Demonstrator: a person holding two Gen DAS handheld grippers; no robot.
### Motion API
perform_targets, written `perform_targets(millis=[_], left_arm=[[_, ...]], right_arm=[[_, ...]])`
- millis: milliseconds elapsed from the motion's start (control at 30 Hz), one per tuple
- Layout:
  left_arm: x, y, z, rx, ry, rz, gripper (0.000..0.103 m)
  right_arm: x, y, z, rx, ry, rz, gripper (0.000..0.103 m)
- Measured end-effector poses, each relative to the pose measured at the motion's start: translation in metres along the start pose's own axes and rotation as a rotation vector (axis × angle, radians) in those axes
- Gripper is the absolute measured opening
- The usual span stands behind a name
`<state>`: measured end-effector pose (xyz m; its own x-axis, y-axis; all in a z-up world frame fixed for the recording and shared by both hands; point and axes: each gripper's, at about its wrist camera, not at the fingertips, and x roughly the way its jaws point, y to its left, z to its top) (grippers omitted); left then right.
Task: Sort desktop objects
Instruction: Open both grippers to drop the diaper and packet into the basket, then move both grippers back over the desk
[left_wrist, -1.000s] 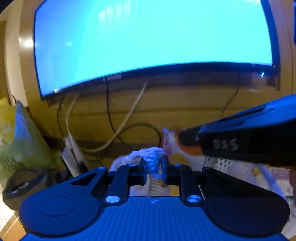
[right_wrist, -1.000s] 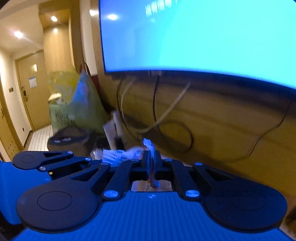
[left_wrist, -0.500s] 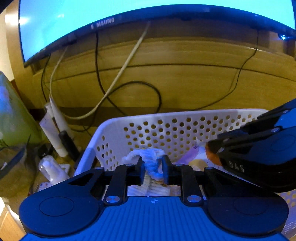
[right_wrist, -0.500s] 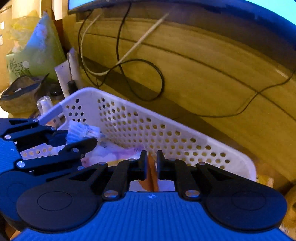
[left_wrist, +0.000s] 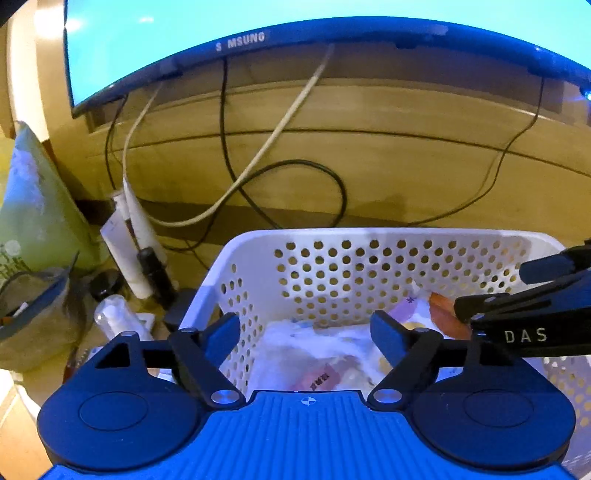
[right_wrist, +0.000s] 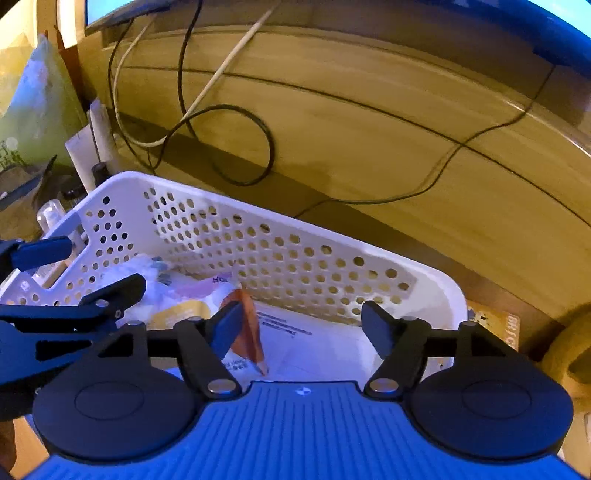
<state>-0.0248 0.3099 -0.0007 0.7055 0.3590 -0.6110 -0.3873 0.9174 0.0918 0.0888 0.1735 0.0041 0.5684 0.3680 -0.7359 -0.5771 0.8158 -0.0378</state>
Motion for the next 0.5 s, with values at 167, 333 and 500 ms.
perform_targets(millis=[167, 333, 500], left_arm=[[-0.012, -0.006, 0.001, -0.003, -0.015, 0.005, 0.089], [-0.032, -0.012, 0.003, -0.021, -0.044, 0.0, 0.09], [-0.055, -0.026, 0.006, -0.026, -0.079, -0.012, 0.092]], right_arm=[[-0.012, -0.005, -0.006, 0.002, -0.02, 0.003, 0.076], [-0.032, -0.012, -0.013, 0.006, -0.078, -0.003, 0.083], [-0.059, -0.03, -0.021, 0.04, -0.153, 0.01, 0.084]])
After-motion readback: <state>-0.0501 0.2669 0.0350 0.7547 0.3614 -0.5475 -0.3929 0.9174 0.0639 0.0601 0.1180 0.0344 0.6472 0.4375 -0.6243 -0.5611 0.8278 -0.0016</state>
